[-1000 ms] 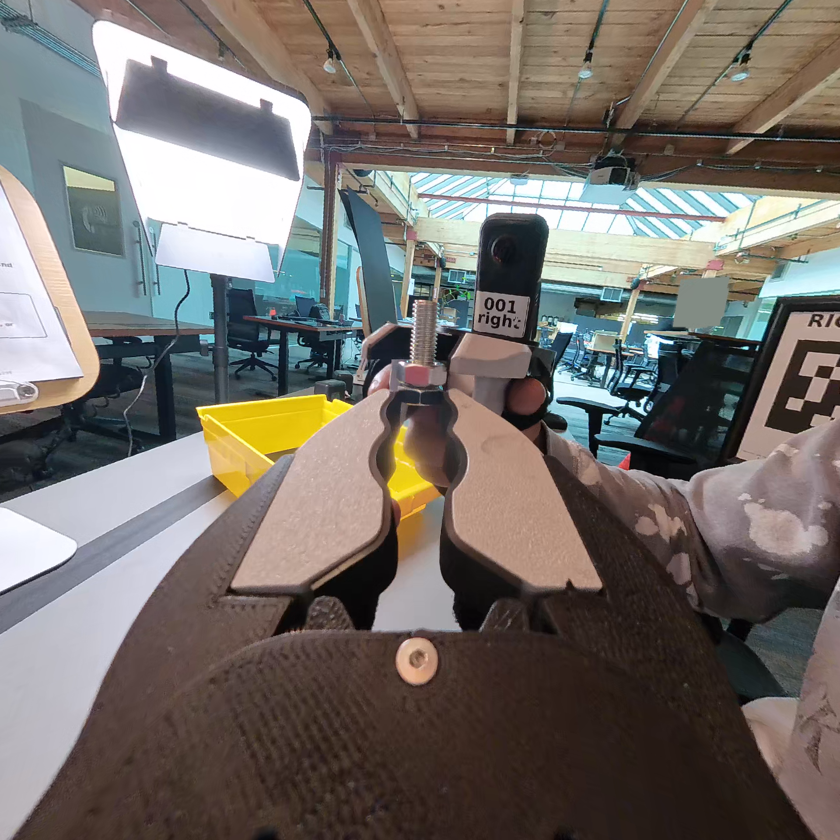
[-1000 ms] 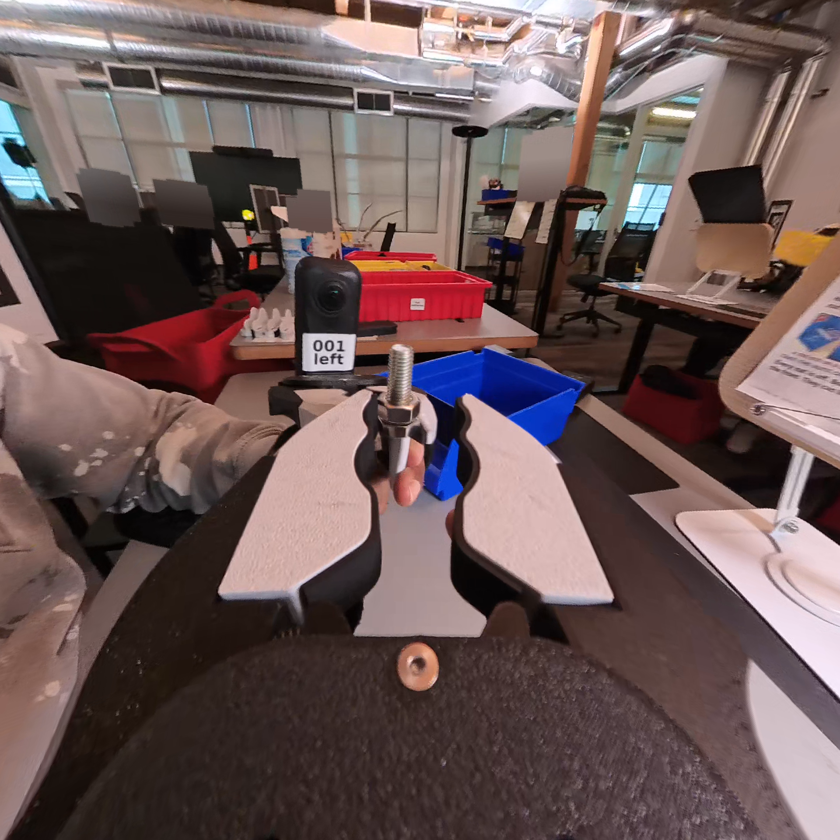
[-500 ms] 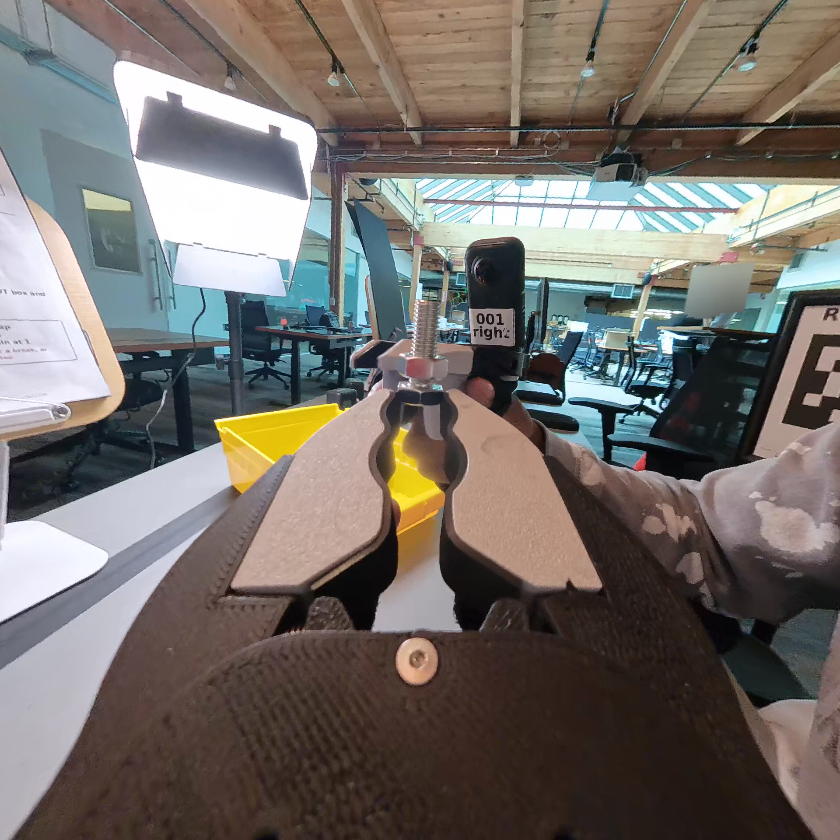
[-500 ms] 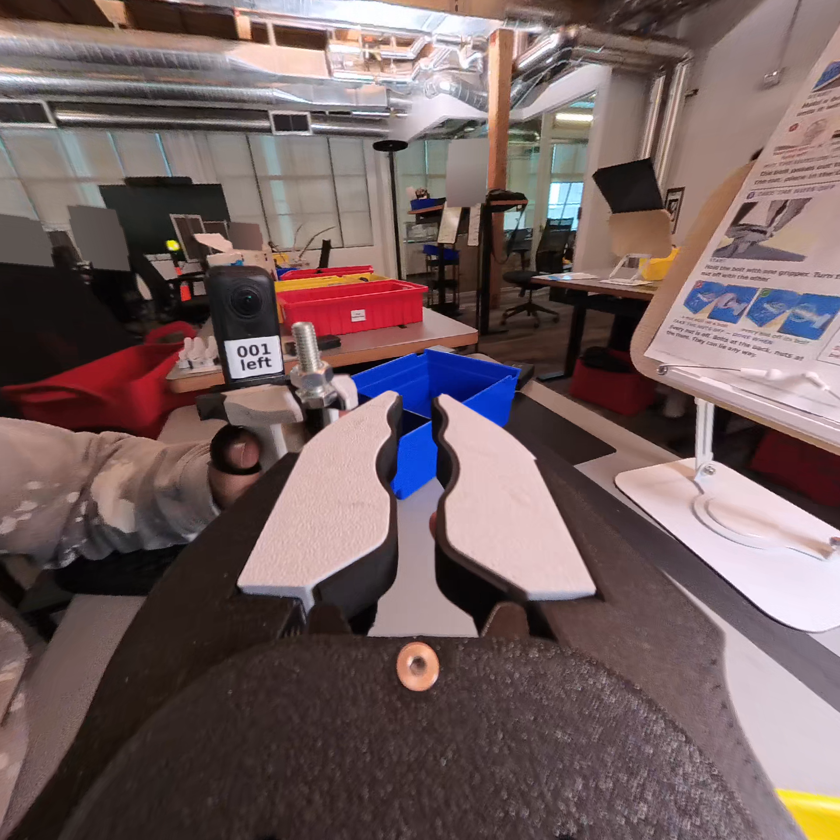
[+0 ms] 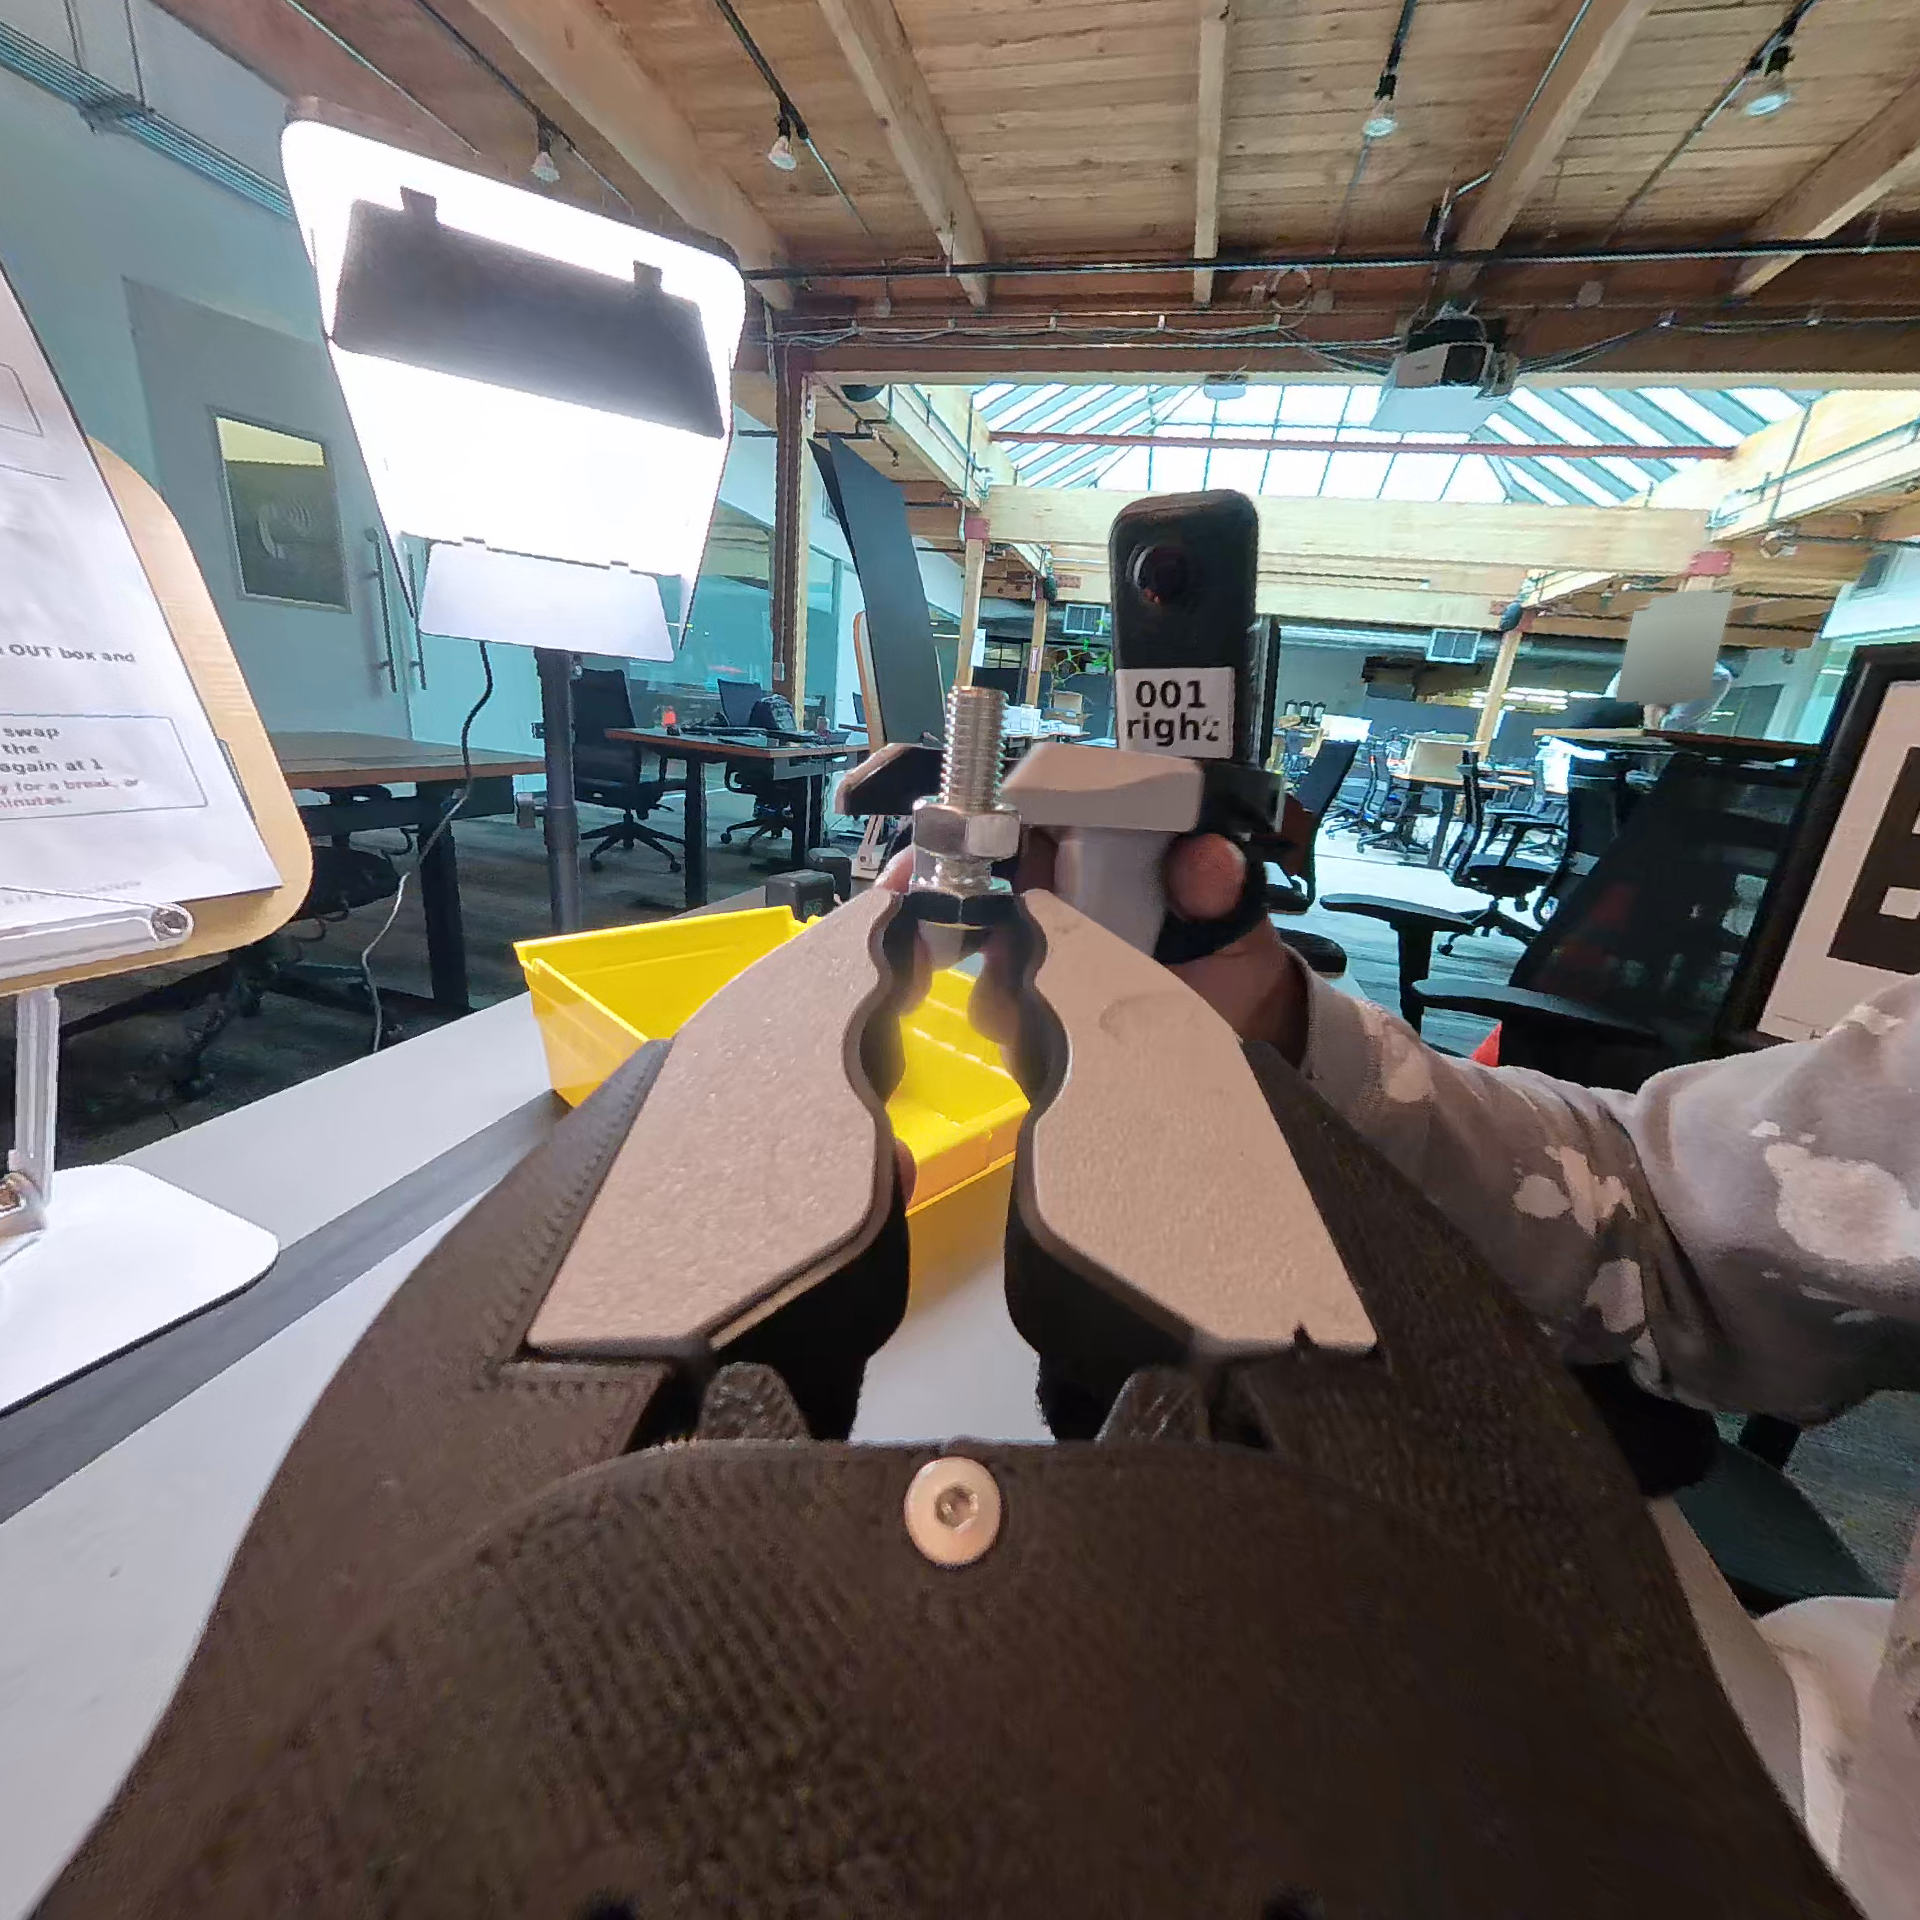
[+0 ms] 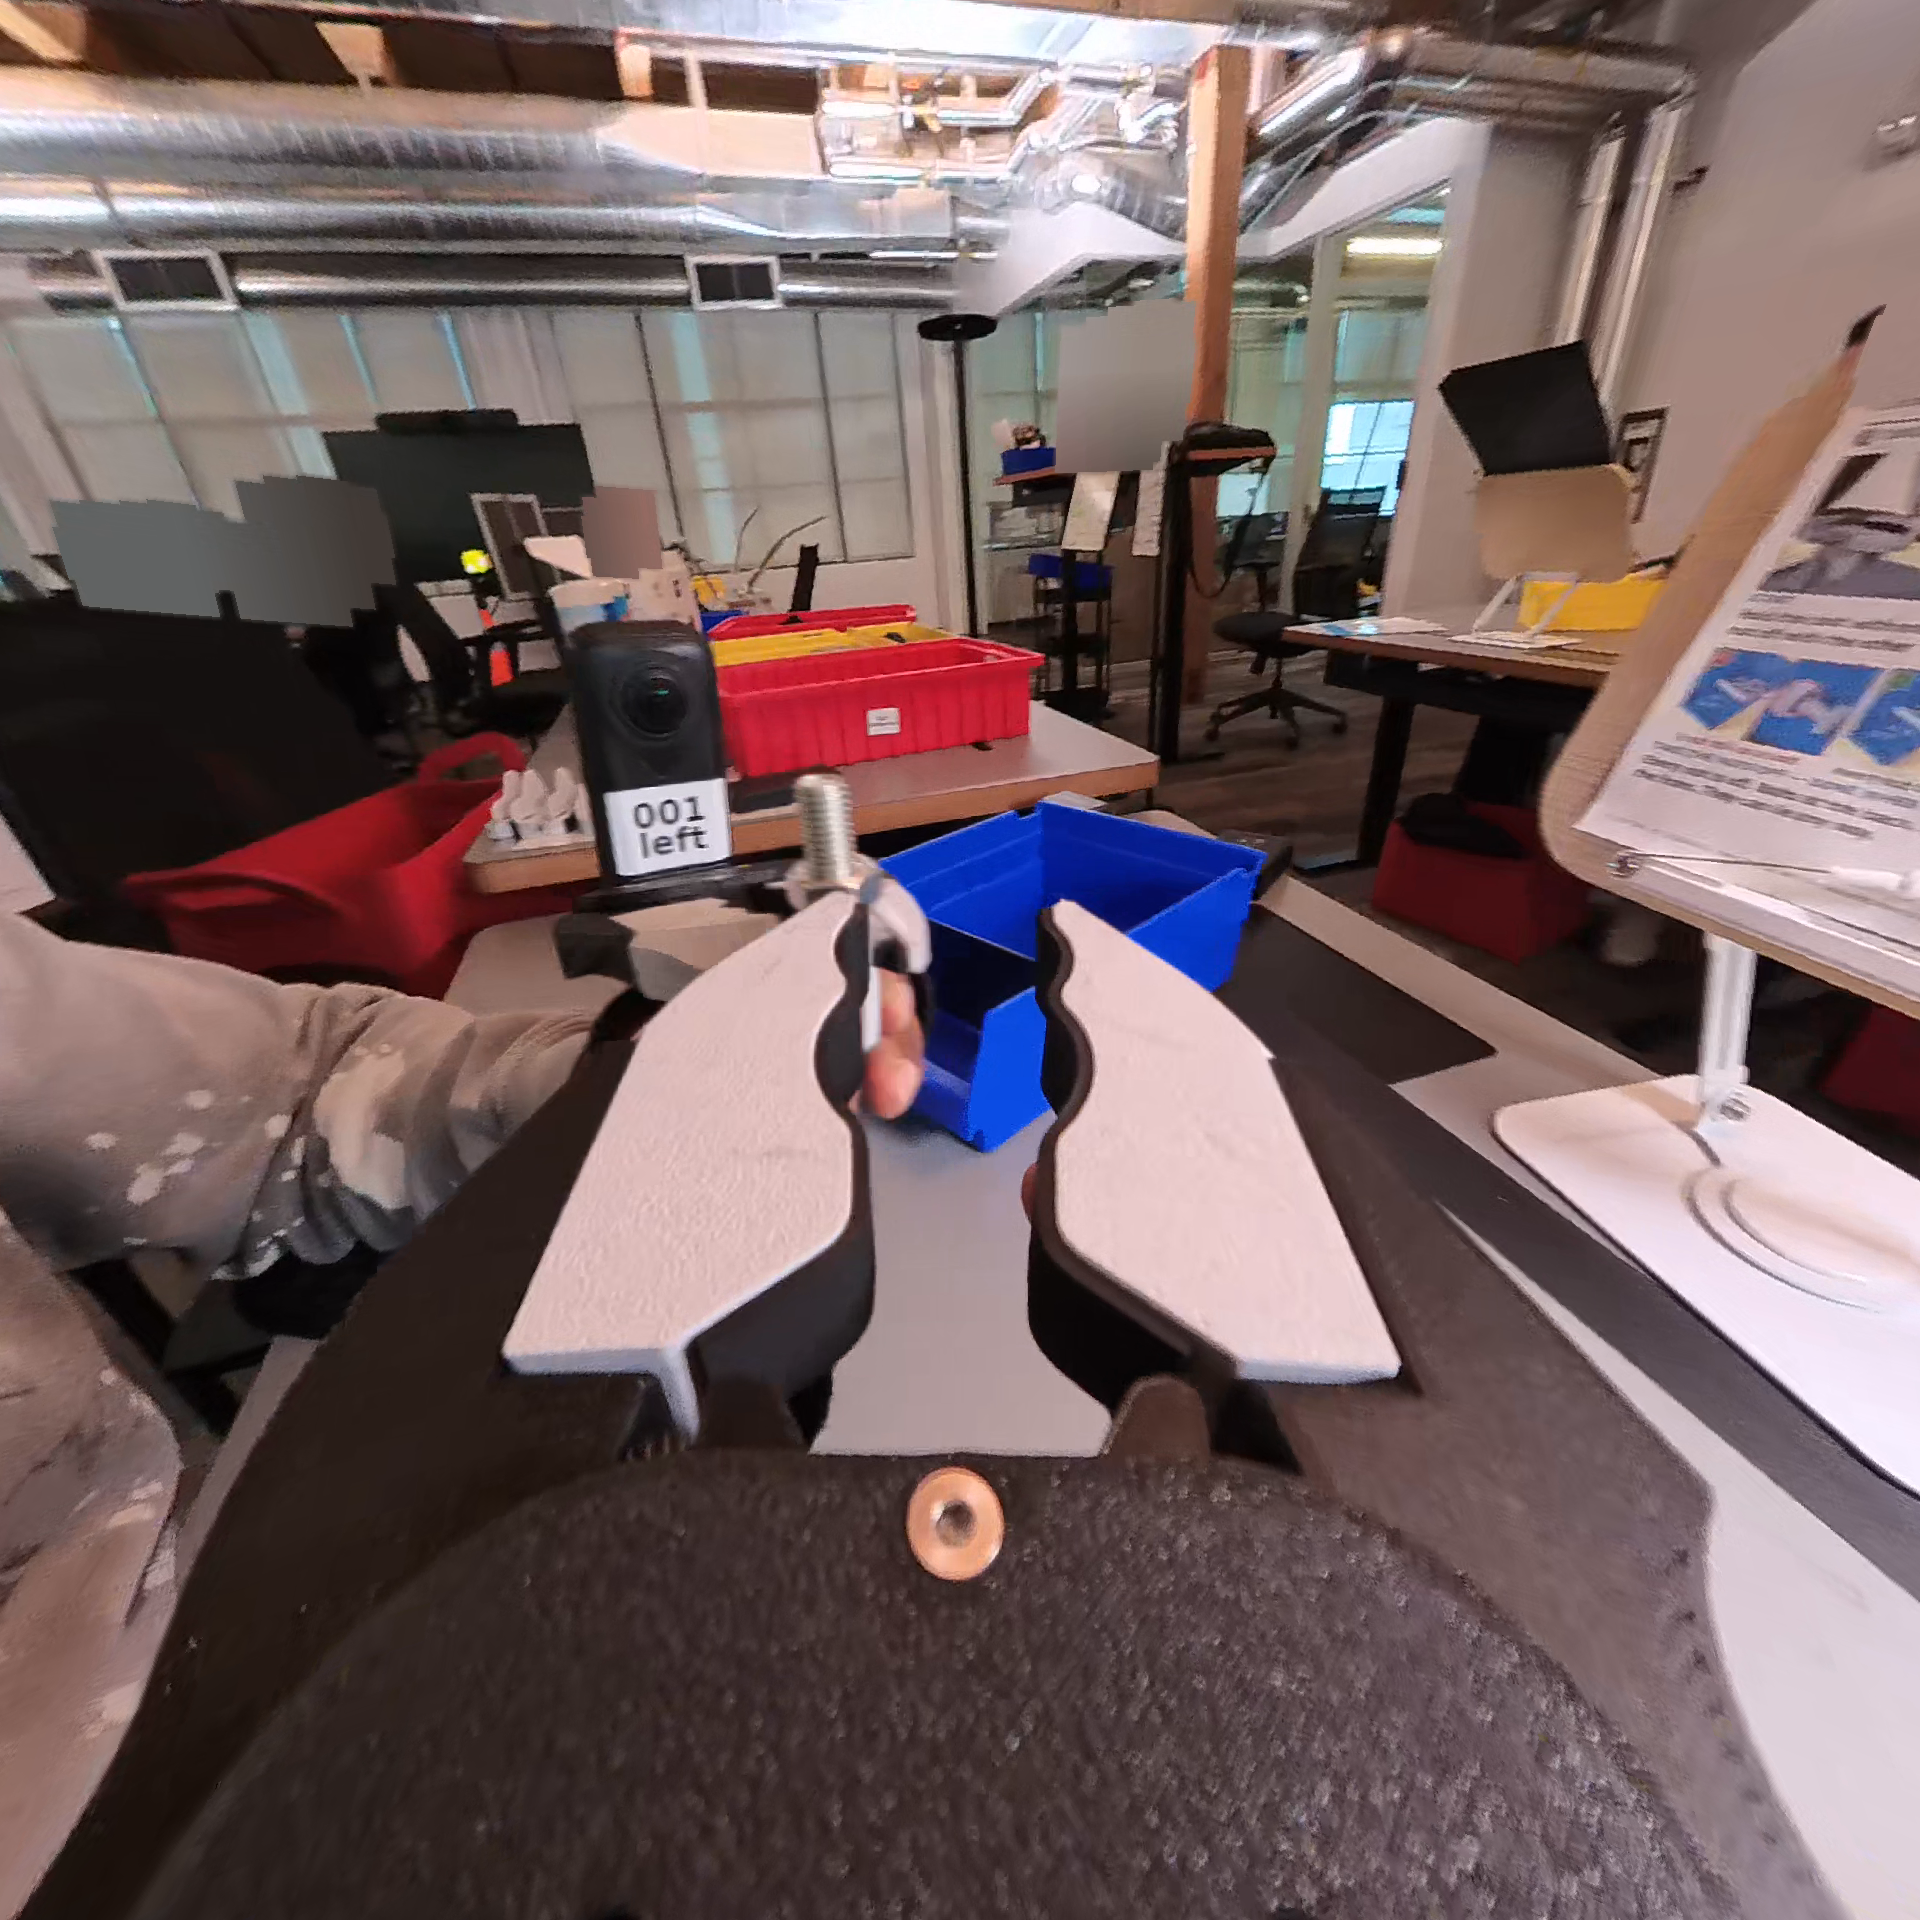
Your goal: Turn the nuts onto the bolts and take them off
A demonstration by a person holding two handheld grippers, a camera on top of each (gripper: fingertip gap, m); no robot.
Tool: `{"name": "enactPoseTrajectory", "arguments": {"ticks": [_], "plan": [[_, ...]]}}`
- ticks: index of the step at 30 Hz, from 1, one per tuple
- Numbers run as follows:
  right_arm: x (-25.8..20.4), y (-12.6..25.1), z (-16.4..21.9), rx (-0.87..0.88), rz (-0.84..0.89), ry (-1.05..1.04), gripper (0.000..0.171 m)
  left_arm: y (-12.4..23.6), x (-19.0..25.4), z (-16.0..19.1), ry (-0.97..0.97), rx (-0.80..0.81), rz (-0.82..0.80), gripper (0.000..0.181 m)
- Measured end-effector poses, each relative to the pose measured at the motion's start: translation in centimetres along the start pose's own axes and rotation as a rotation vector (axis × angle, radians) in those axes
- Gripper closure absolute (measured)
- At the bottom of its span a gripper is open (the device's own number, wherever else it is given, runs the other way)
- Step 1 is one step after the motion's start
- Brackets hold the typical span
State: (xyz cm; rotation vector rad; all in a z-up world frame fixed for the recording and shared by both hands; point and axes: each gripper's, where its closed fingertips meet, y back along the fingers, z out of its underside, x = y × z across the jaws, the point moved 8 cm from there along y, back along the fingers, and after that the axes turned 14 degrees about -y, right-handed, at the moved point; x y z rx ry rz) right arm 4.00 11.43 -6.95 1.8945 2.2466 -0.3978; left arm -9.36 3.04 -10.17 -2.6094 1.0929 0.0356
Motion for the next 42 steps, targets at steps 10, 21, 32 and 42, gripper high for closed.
{"name": "enactPoseTrajectory", "arguments": {"ticks": [10,21,32,42], "plan": [[0.5,0.2,0.0,-0.006,0.053,-0.013,0.144,0.1,-0.1,0.0,-0.004,-0.004,-0.008,0.163],[0.6,0.2,-0.2,0.004,0.080,-0.020,0.143,0.1,-0.3,0.1,-0.006,-0.010,-0.022,0.164],[1.2,0.2,0.2,0.007,0.133,-0.030,0.147,0.1,-0.3,0.2,-0.005,-0.013,-0.030,0.164],[0.8,-0.2,0.2,0.028,0.148,-0.025,0.154,0.3,-0.6,0.3,0.017,-0.014,-0.038,0.164]]}}
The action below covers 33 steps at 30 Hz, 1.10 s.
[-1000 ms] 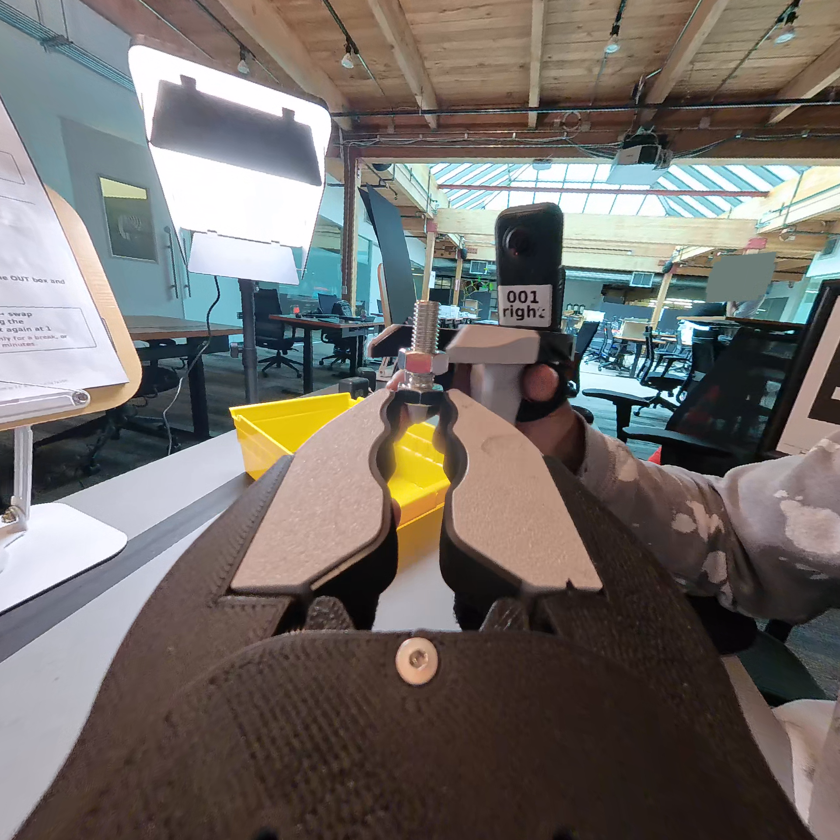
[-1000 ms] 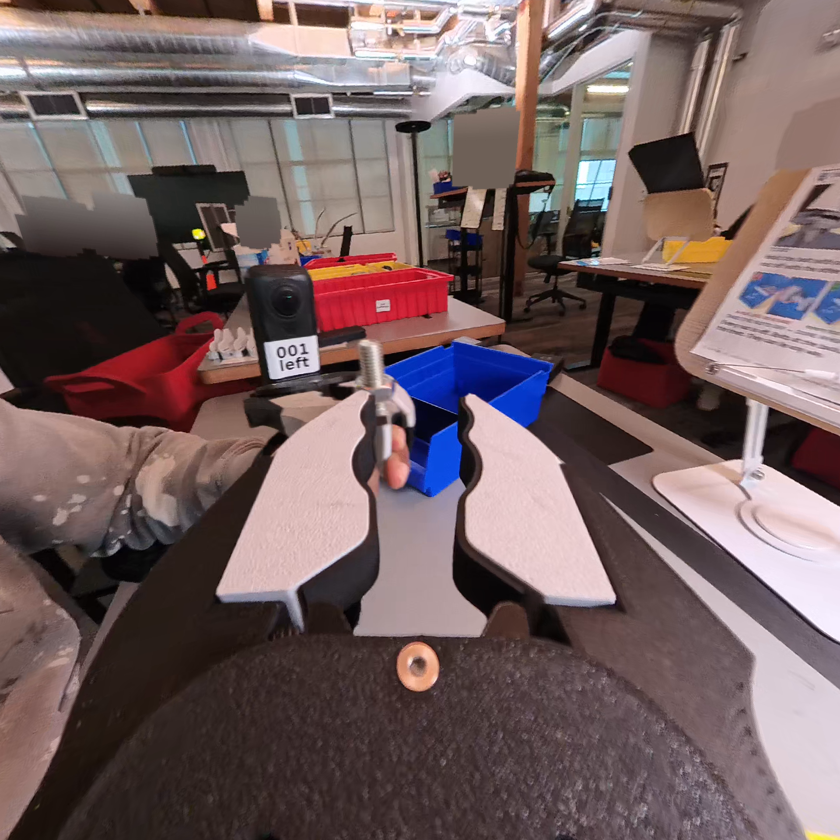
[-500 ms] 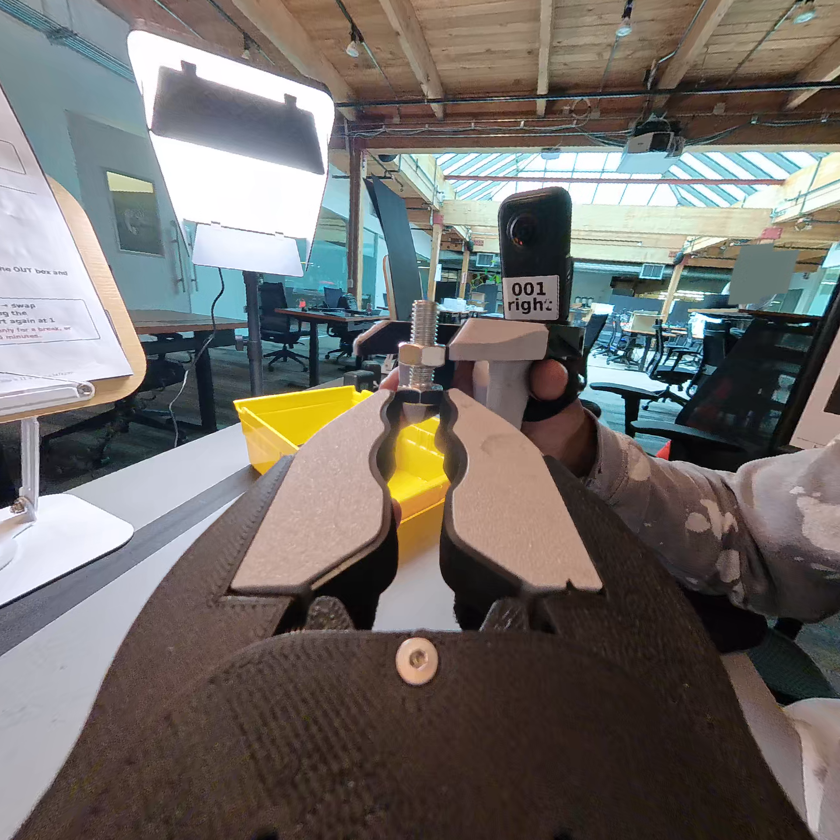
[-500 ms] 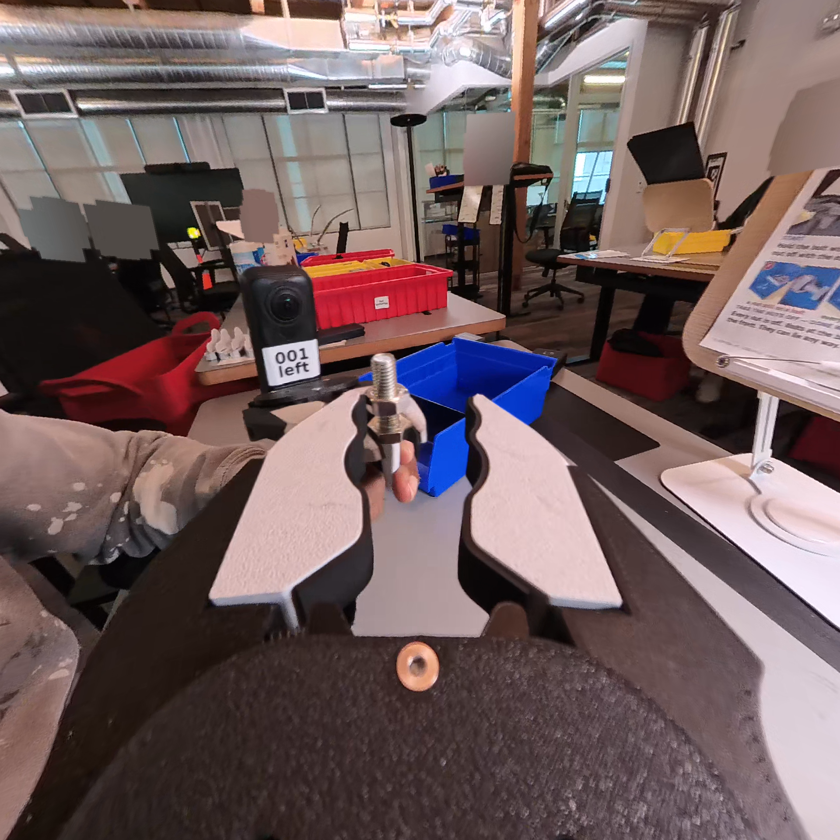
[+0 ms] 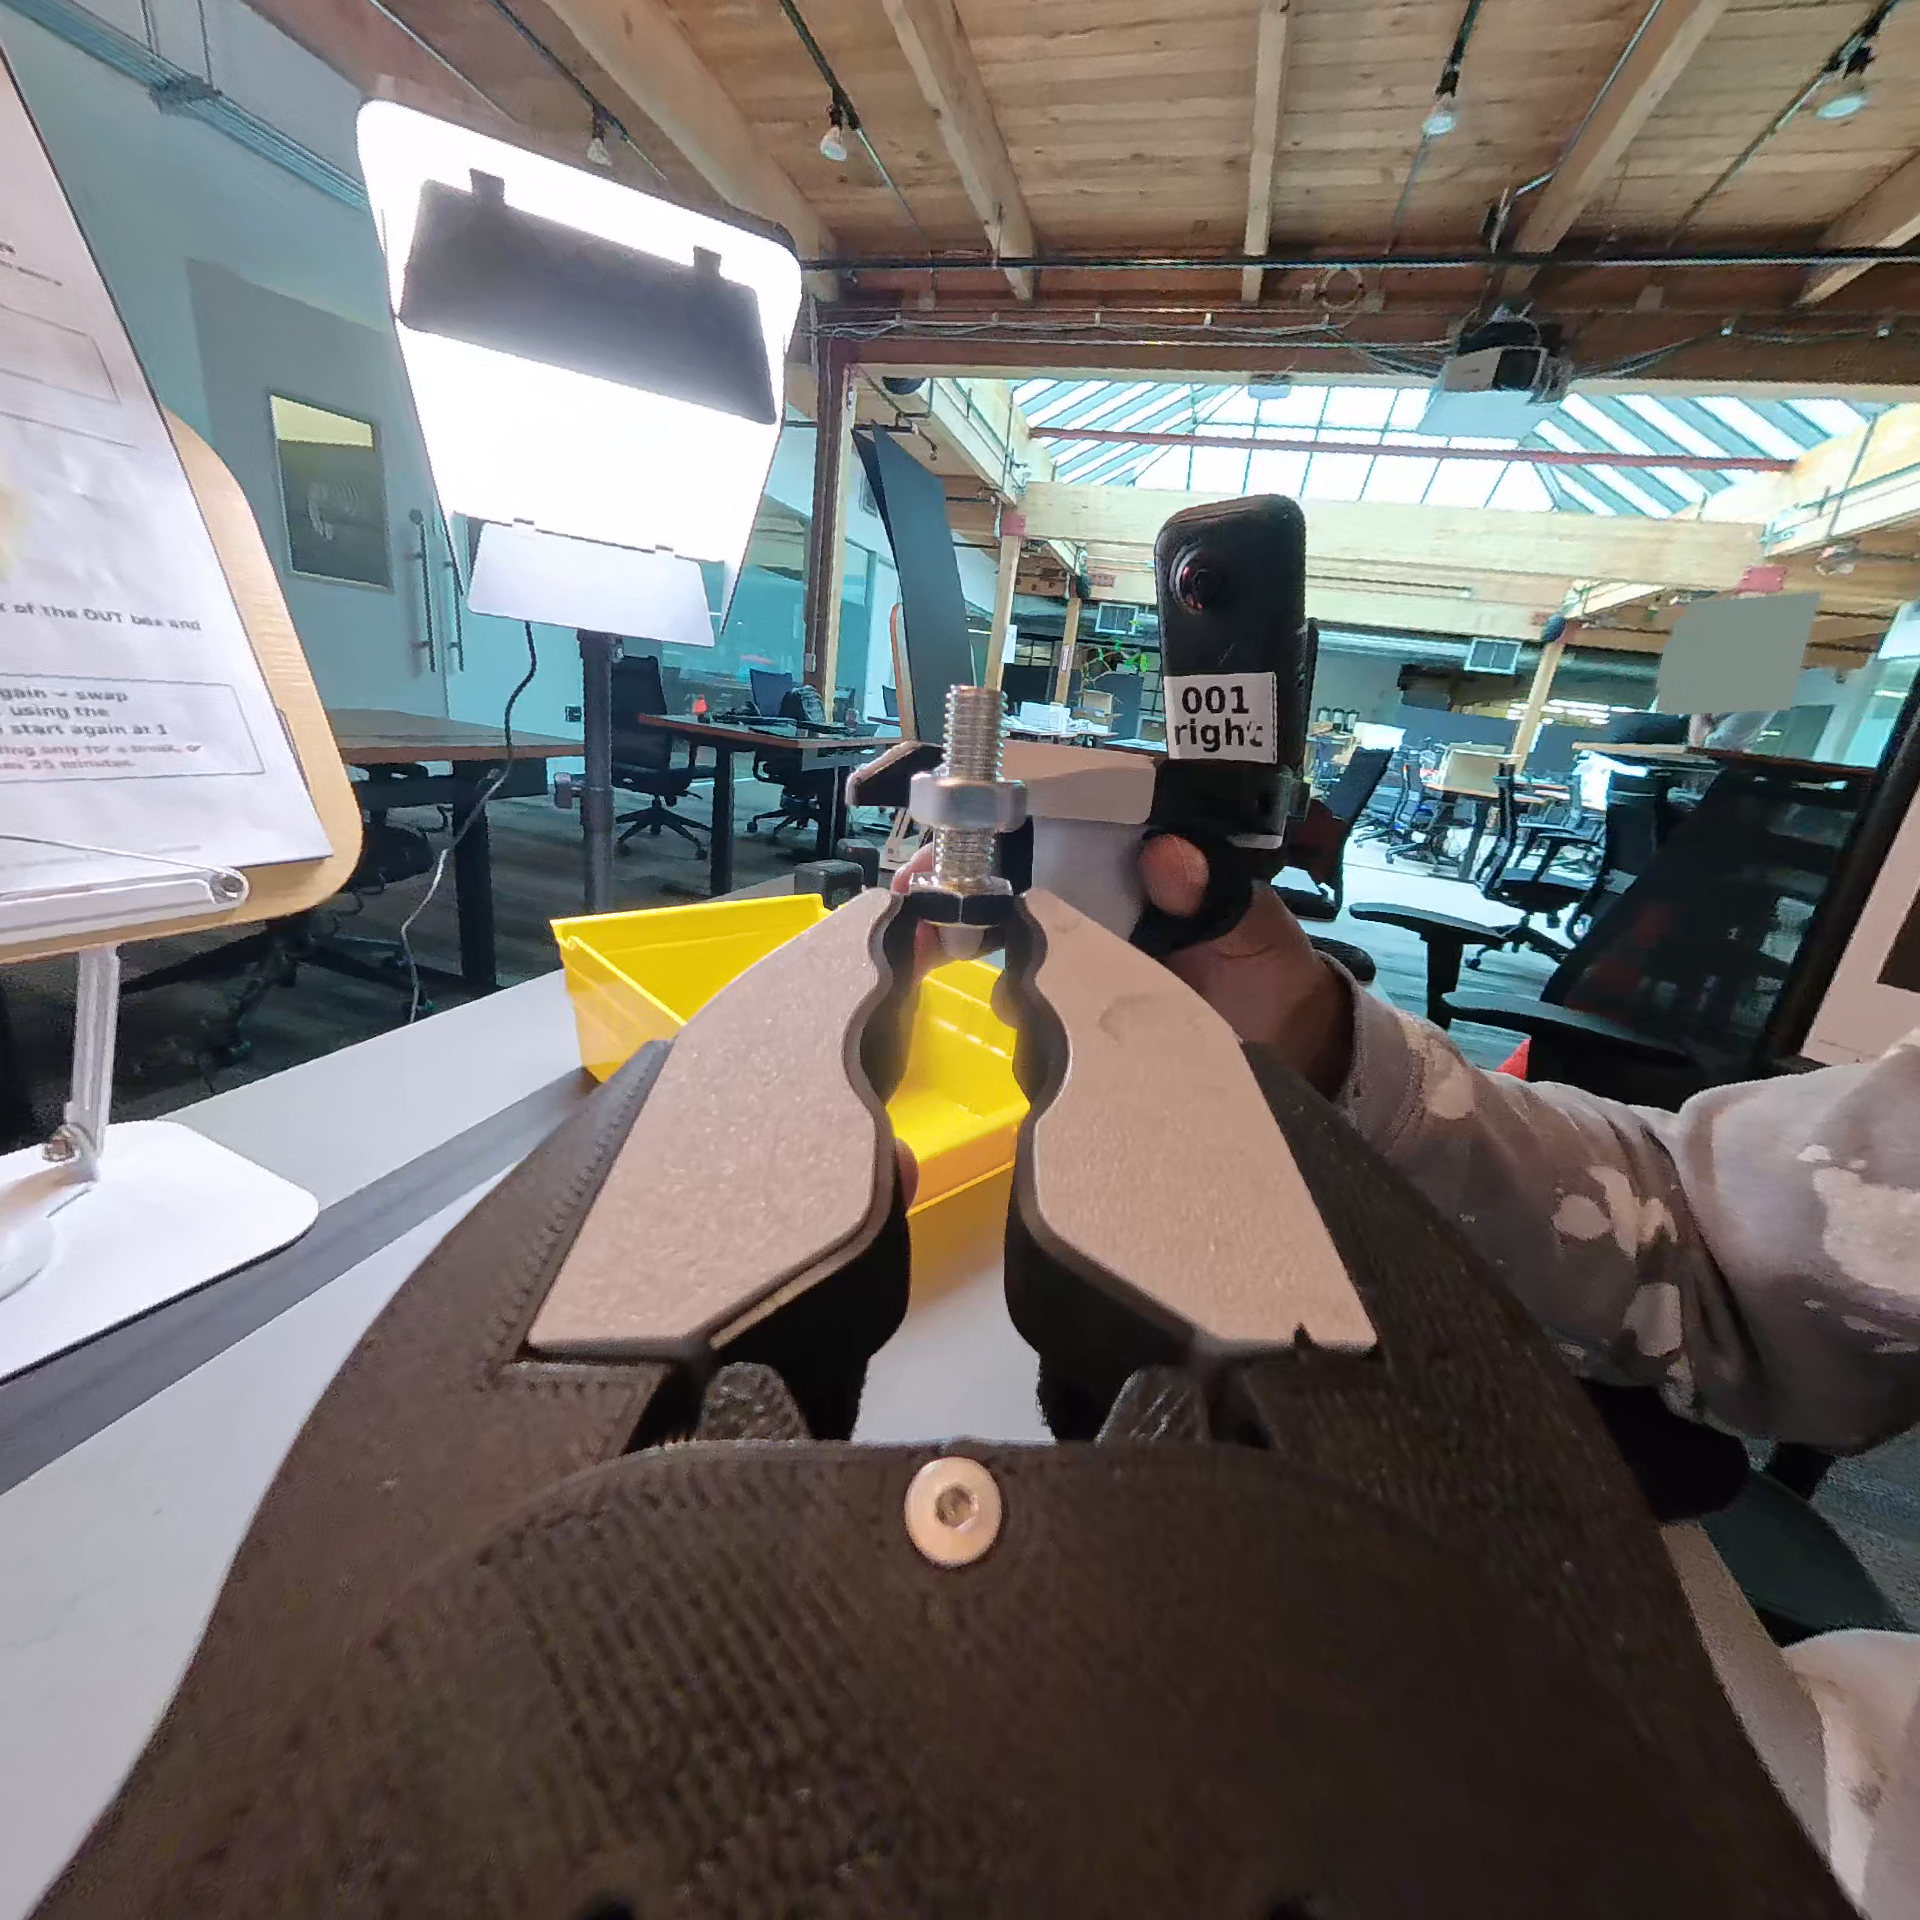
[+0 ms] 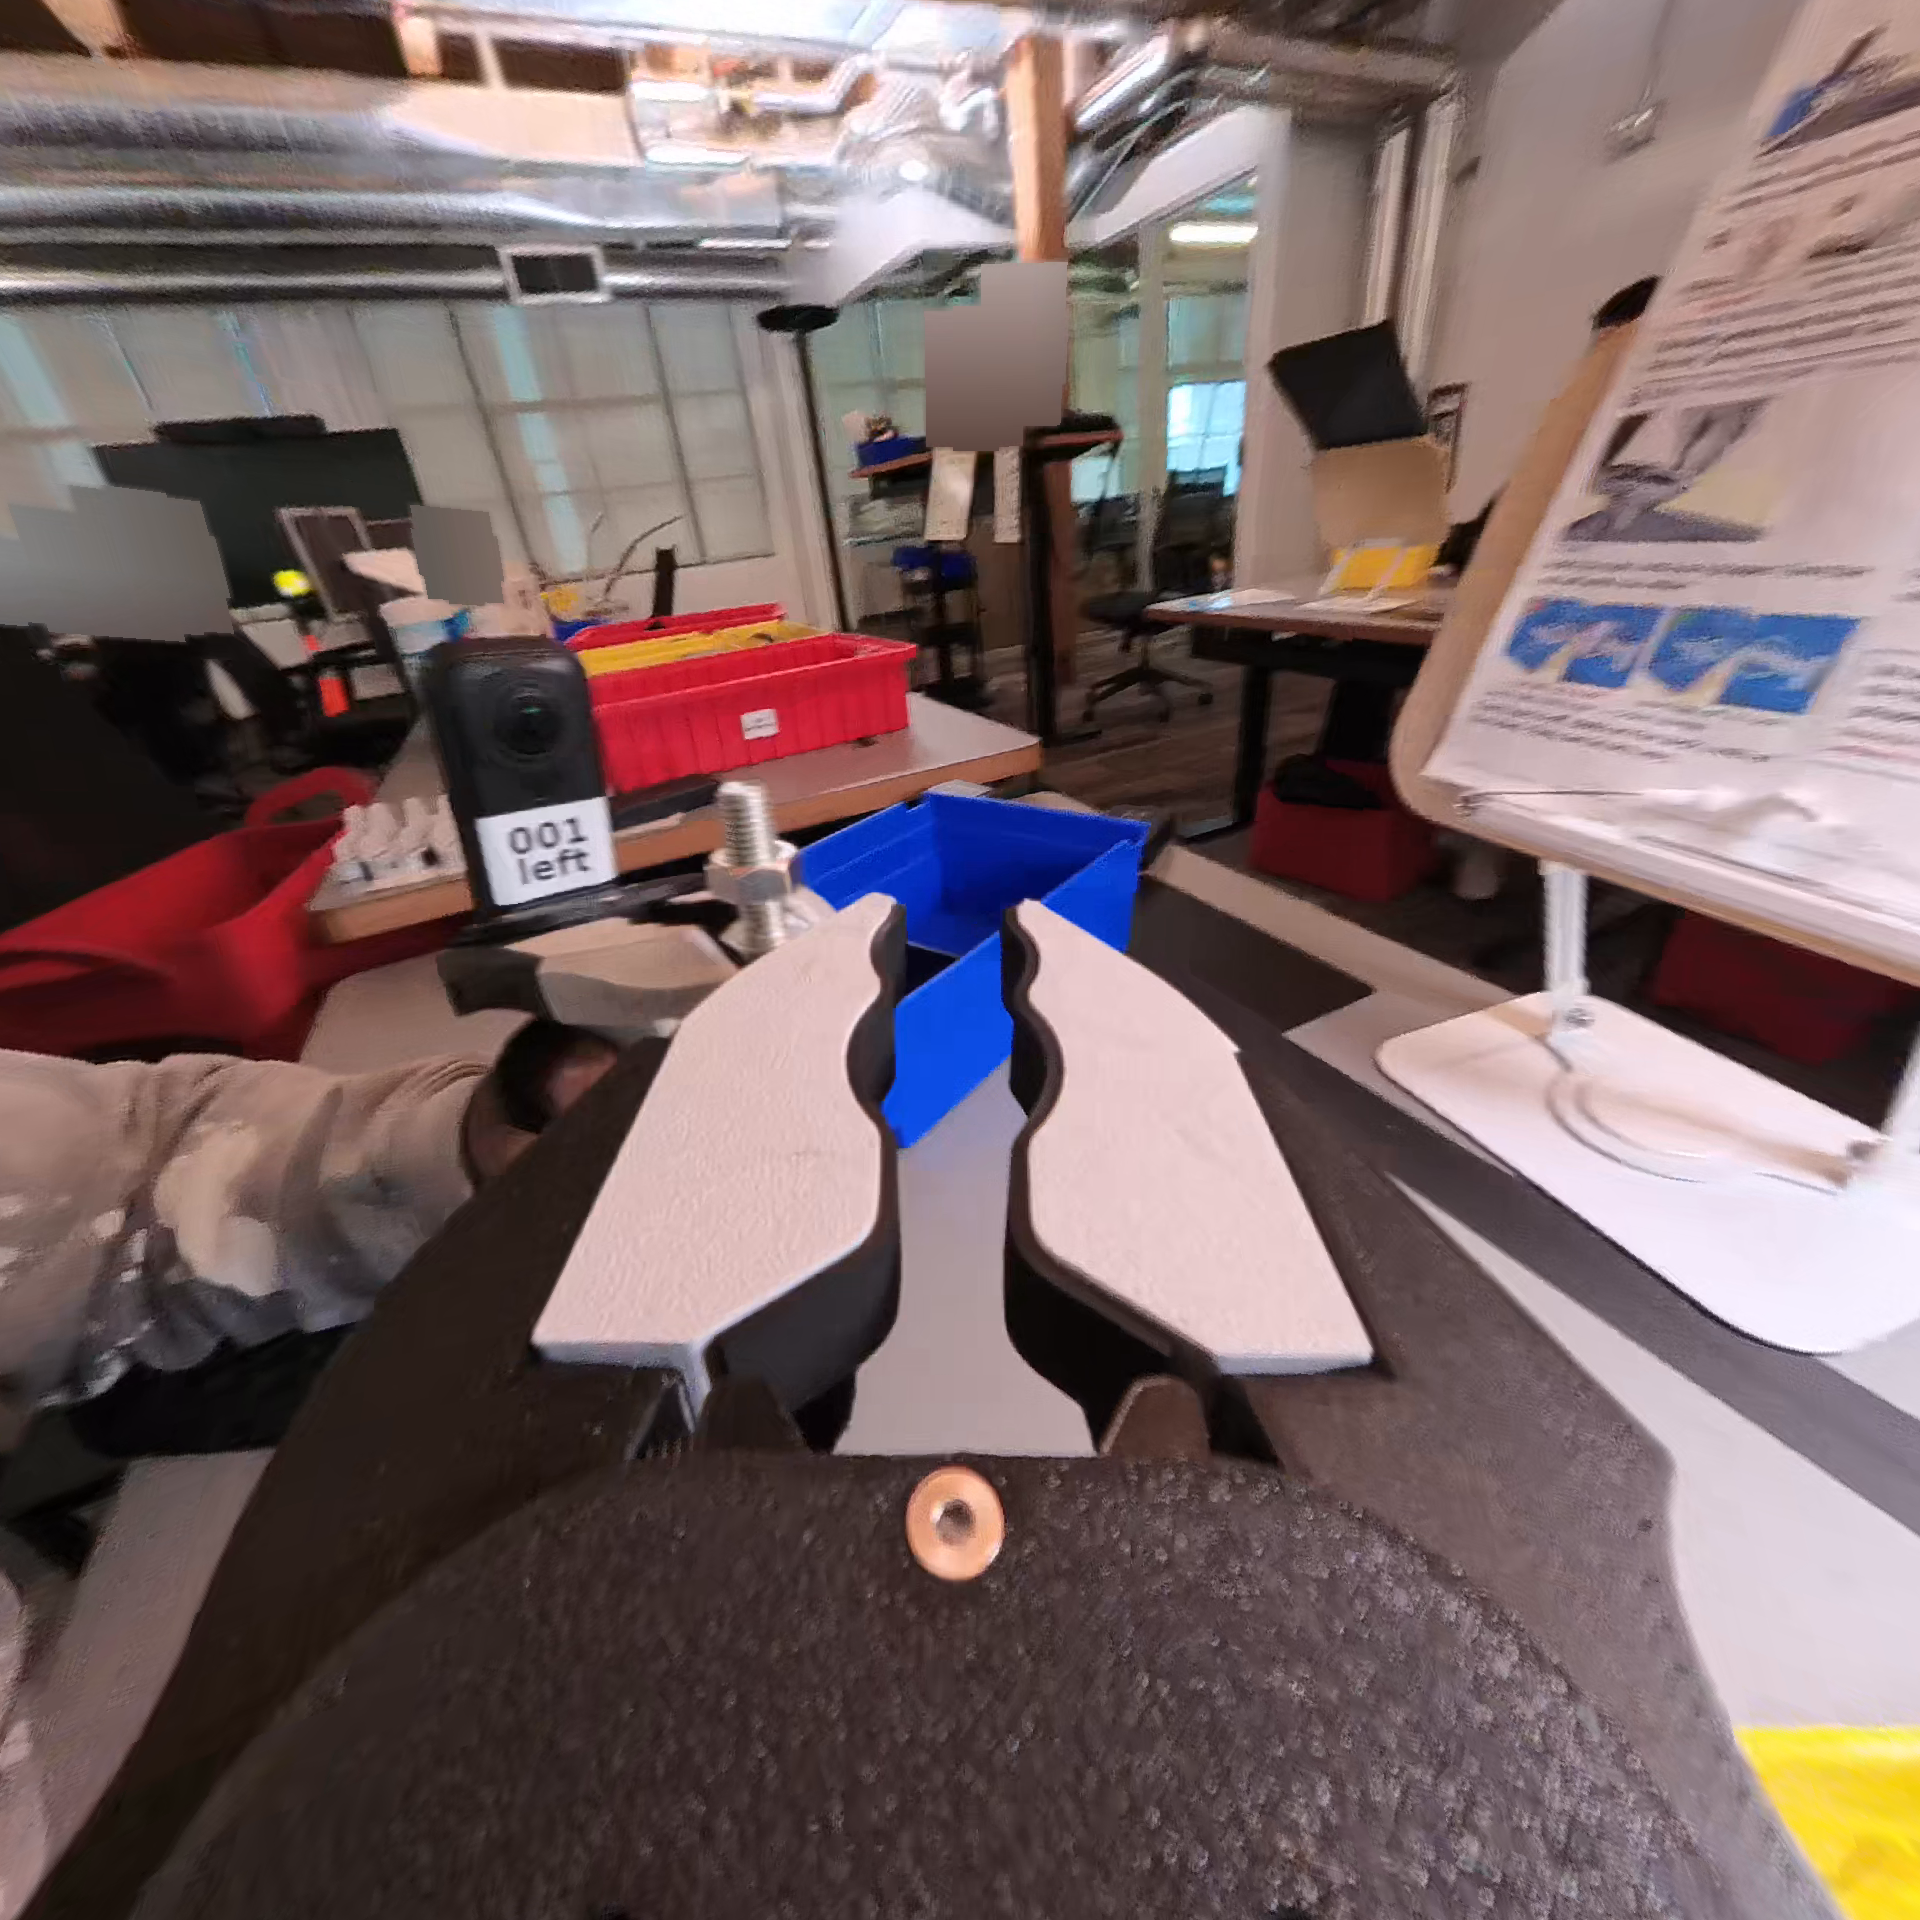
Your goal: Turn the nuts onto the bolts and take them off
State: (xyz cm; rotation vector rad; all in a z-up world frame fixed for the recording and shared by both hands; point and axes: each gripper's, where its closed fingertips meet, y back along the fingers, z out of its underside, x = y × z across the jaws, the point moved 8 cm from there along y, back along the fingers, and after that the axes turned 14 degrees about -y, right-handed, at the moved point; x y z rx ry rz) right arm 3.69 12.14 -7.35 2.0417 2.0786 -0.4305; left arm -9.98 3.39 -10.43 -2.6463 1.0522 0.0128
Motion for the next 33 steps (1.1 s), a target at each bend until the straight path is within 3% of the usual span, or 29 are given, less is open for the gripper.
{"name": "enactPoseTrajectory", "arguments": {"ticks": [6,9,11,18,21,22,23,29,33], "plan": [[-1.9,-0.6,0.3,-0.052,-0.080,0.033,0.131,-0.3,0.3,0.3,-0.014,-0.021,0.000,0.163],[-1.6,-0.7,0.4,-0.042,-0.072,0.027,0.130,-0.3,0.4,0.3,-0.016,-0.025,-0.004,0.163],[-0.1,0.0,-0.1,0.001,0.009,-0.007,0.151,-0.2,0.2,0.1,-0.007,-0.009,0.007,0.164],[-2.1,-0.5,0.2,-0.032,-0.085,0.039,0.131,-0.3,0.3,0.4,-0.008,-0.026,0.004,0.164],[-1.6,-0.6,0.3,-0.024,-0.056,0.045,0.132,-0.3,0.4,0.4,-0.009,-0.028,-0.001,0.163],[-0.9,-0.3,0.1,-0.012,-0.016,0.013,0.151,-0.2,0.3,0.2,-0.003,-0.009,0.017,0.164],[-0.2,0.1,-0.1,0.012,0.020,0.006,0.151,-0.2,0.2,0.1,-0.004,-0.013,0.010,0.164],[-1.9,-0.4,0.1,-0.011,-0.073,0.025,0.132,-0.3,0.4,0.3,-0.010,-0.023,0.008,0.164],[-1.4,-0.5,0.3,-0.025,-0.058,0.024,0.133,-0.3,0.3,0.4,0.002,-0.019,0.004,0.164]]}}
